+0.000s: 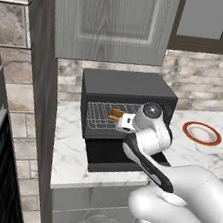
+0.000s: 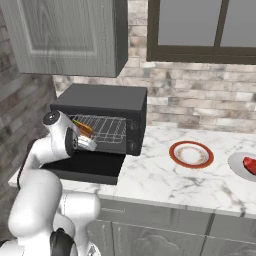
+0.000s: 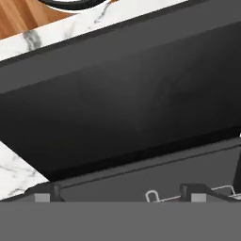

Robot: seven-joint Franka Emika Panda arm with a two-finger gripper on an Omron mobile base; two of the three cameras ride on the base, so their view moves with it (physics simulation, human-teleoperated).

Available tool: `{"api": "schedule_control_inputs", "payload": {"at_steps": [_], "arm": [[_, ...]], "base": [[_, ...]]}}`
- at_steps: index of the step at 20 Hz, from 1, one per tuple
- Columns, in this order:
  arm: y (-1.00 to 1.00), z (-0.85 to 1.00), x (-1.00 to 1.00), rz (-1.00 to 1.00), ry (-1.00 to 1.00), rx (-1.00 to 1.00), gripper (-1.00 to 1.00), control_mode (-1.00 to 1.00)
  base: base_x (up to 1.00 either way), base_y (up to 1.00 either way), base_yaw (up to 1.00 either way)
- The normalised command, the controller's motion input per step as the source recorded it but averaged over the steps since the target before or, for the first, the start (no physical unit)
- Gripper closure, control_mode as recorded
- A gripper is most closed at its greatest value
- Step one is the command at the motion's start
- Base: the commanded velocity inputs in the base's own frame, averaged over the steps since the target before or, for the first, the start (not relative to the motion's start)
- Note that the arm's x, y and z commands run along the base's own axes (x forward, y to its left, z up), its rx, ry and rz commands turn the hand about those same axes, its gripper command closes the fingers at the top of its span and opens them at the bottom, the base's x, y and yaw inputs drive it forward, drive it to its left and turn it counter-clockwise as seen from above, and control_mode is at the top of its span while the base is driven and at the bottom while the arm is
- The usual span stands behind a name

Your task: Open the toaster oven door. Place the hotdog bun on the top rack in the toaster oven and place the steak on the bottom rack.

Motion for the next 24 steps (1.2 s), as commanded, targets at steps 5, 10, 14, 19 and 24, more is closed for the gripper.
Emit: {"api": "schedule_control_inputs", "payload": {"at_steps": [5, 10, 14, 19, 24], "arm": [[0.00, 0.00, 0.37, 0.23, 0.26, 0.00, -1.00, -1.00], [0.04, 0.00, 0.52, 0.08, 0.10, -0.04, -1.00, -1.00], [0.11, -0.03, 0.18, 0.03, 0.01, -0.06, -1.00, -1.00], [0.20, -0.09, 0.00, 0.01, -0.03, -0.05, -1.00, -1.00], [0.00, 0.00, 0.28, 0.02, -0.05, -0.01, -1.00, -1.00]], "base": [[0.00, 0.00, 0.00], [0.00, 0.00, 0.00], [0.00, 0.00, 0.00], [0.00, 0.00, 0.00], [0.00, 0.00, 0.00]]}}
